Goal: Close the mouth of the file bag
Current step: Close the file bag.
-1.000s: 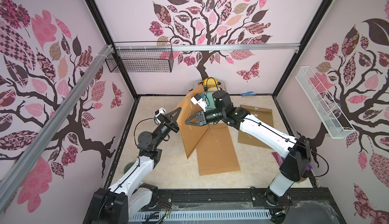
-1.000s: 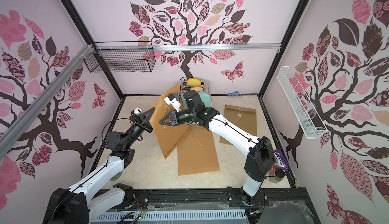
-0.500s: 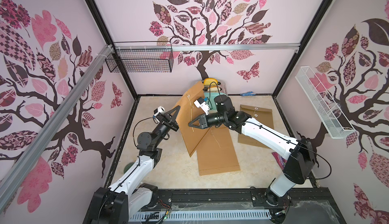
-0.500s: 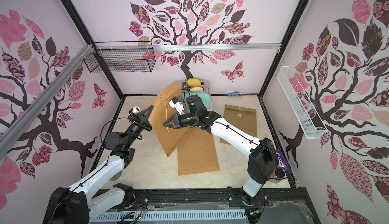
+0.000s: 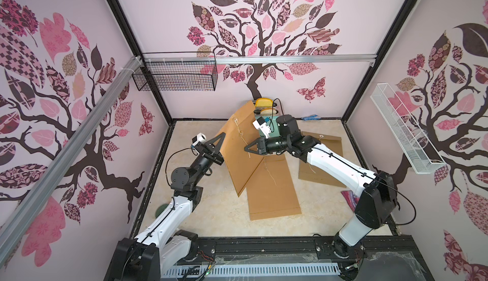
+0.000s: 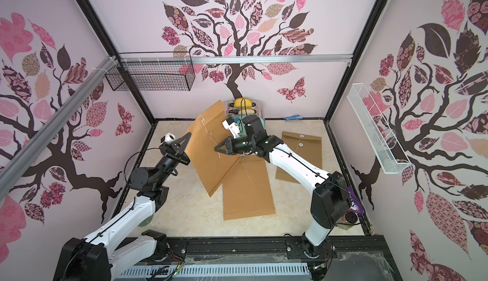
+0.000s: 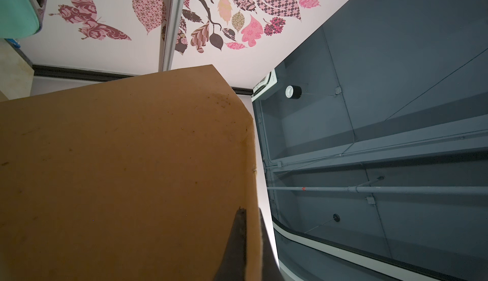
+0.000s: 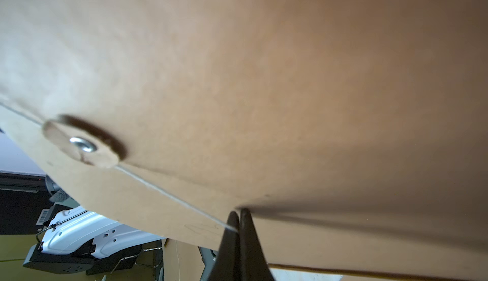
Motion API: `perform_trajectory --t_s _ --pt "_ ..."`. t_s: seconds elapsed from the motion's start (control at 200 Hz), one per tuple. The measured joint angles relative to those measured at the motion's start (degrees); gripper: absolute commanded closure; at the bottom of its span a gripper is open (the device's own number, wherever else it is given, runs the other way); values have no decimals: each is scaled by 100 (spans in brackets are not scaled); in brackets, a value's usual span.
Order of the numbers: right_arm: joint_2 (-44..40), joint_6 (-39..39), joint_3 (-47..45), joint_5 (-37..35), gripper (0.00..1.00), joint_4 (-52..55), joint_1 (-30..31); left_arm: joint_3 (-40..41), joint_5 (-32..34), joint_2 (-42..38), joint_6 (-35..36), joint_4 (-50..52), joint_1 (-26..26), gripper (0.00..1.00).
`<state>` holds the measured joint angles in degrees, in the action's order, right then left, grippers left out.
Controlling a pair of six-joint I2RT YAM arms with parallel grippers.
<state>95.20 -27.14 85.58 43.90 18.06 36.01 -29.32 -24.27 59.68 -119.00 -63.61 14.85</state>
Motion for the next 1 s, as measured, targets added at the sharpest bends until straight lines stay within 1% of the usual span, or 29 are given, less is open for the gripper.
perform_trajectory --t_s 0.165,0.37,0.515,0.78,1.0 --pt "164 153 470 -26 100 352 -140 0 2 -87 0 -2 -2 100" --pt "529 396 1143 -61 100 852 -144 35 -20 -181 0 26 -2 100" --pt "551 584 1438 -149 100 1217 -146 87 -22 -225 0 31 -2 100" --pt "704 1086 2291 -227 100 1884 -236 94 -94 -341 0 214 -2 100" --pt "815 1344 2535 -400 100 2275 -251 96 -162 -385 0 295 -2 100"
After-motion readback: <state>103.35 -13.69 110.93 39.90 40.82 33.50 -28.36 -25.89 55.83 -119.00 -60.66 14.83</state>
